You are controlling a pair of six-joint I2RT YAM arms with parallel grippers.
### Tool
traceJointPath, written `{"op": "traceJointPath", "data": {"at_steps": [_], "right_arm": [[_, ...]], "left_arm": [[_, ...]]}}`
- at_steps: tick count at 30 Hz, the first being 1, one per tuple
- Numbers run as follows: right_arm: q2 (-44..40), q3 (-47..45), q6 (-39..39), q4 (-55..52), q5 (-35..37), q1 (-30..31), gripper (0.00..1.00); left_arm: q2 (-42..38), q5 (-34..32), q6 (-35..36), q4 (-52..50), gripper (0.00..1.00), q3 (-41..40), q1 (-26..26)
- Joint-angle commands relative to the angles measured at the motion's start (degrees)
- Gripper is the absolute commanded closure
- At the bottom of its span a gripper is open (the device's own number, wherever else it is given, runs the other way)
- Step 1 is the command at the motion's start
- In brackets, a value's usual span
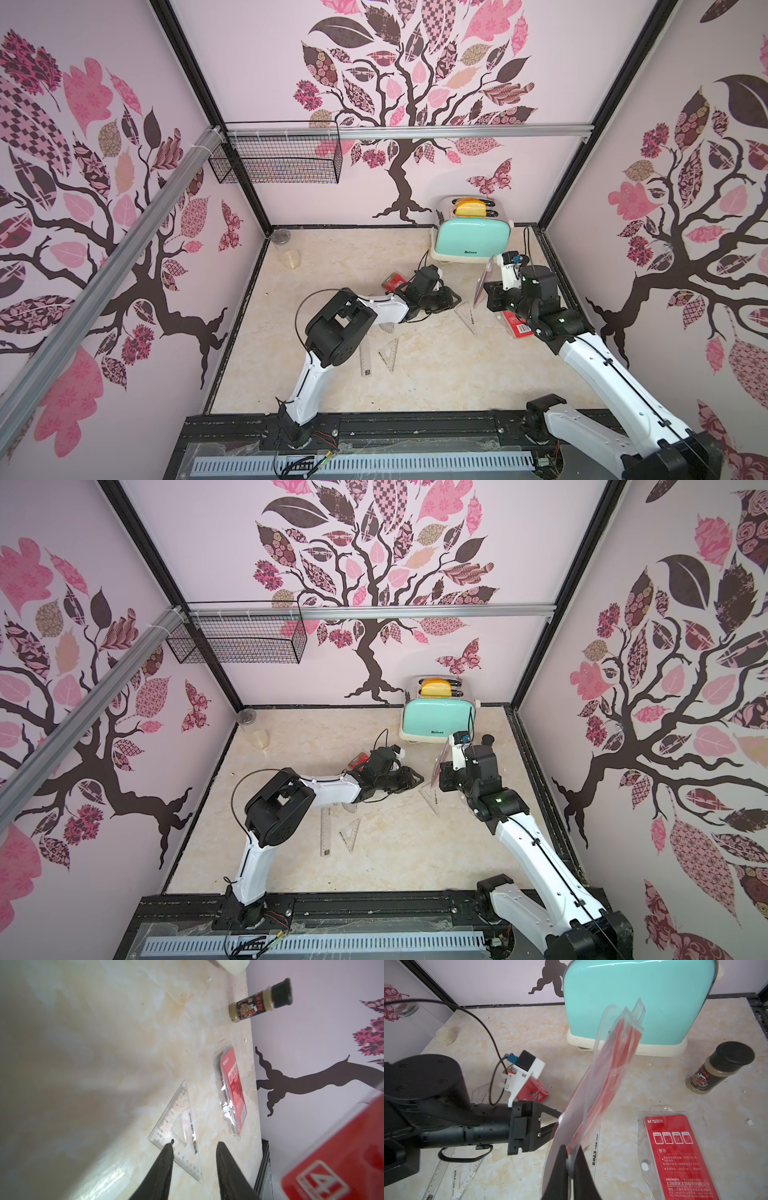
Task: Open the ruler set and take out the ruler
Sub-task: Place the ruler at the center of the board.
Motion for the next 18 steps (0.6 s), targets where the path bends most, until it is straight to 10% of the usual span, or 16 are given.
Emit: {"op": "traceJointPath", "data": {"at_steps": [1, 6, 13, 18], "right_arm": [[0.88, 0.05, 0.12, 0.79, -1.32, 0.06, 1.0], [2.78, -0.39, -0.14, 2.07, -3.12, 0.08, 1.0], [5.74, -1.43, -1.26, 5.23, -9.07, 0.17, 1.0], [6.92, -2.07, -1.92, 6.66, -11.95, 0.22, 1.0]], "left_arm": [[-5.01, -3.39, 4.99, -2.56, 0.6, -1.56, -0.23], [-11.04, -5.81, 7.52, -2.97, 0.66, -4.94, -0.4], [-21.24, -8.93, 11.79, -2.41, 0.99, -8.73, -2.6], [-22.95, -8.07, 13.91, -2.93, 1.0, -8.51, -4.72]]}}
